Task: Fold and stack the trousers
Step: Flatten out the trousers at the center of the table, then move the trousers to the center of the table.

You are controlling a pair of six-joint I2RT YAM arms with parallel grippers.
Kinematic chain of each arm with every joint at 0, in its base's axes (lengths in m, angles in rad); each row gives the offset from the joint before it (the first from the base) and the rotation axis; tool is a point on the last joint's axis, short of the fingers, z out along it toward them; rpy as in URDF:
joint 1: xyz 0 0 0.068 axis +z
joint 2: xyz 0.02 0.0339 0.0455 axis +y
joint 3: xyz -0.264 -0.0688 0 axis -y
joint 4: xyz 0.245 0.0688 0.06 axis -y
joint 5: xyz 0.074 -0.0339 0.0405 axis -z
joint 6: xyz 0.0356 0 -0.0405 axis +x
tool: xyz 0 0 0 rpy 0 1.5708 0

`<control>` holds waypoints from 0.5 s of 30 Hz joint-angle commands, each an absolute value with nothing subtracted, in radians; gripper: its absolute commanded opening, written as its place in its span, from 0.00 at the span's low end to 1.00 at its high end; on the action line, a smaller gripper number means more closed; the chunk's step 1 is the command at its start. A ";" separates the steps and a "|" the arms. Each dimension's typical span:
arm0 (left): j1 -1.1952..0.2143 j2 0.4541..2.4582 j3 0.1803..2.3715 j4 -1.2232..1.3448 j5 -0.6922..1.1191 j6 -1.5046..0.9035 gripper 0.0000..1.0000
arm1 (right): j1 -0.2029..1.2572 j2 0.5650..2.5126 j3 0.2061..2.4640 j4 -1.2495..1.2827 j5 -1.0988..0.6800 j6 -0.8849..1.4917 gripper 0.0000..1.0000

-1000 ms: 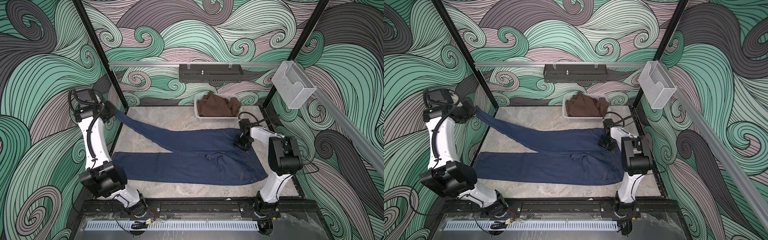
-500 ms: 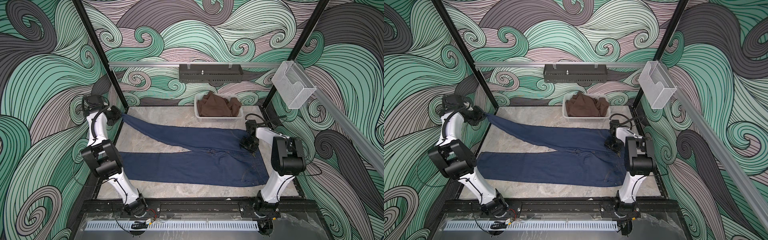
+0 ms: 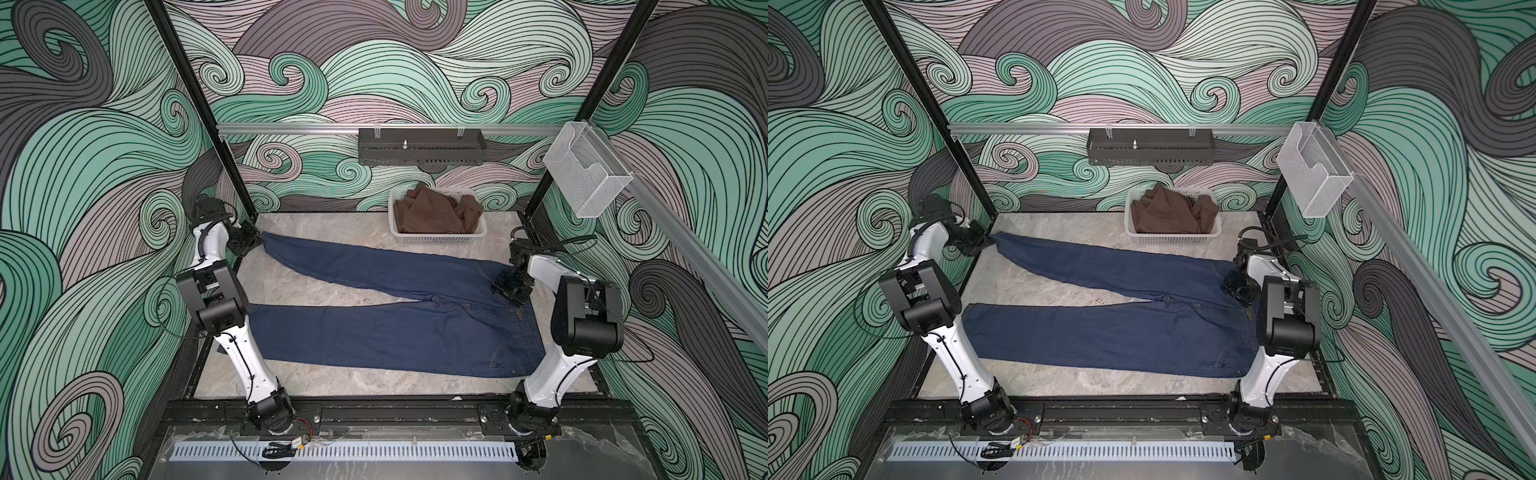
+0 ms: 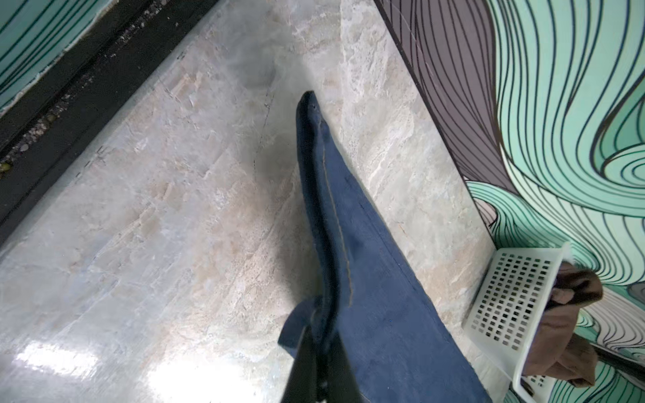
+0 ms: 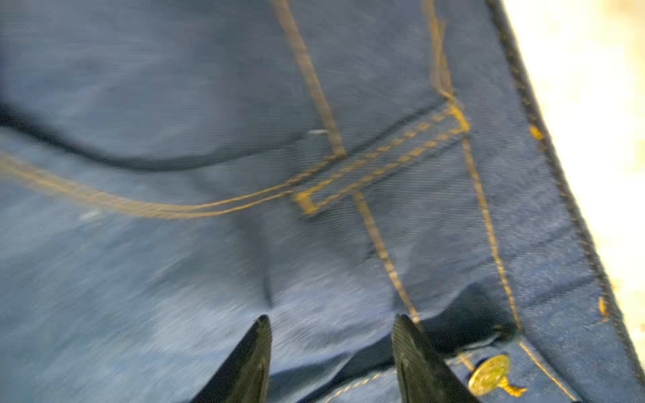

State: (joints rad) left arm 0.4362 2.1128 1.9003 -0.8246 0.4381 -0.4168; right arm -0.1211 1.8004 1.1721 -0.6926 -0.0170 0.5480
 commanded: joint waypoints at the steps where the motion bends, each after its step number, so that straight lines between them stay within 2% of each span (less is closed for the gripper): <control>1: 0.430 2.111 1.945 -0.885 0.428 -0.397 0.26 | -0.111 1.758 1.218 -0.671 -0.075 0.526 0.63; 4: 0.430 2.090 1.965 -0.914 0.407 -0.391 0.47 | -0.104 1.784 1.261 -0.679 -0.087 0.519 0.65; 6: 0.431 2.066 1.981 -0.941 0.396 -0.386 0.54 | -0.103 1.817 1.294 -0.696 -0.087 0.516 0.65; 9: 0.430 2.012 1.970 -0.982 0.391 -0.385 0.60 | -0.101 1.864 1.325 -0.697 -0.082 0.522 0.63; 15: 0.432 1.868 1.802 -0.953 0.427 -0.403 0.62 | -0.107 1.983 1.397 -0.697 -0.066 0.527 0.61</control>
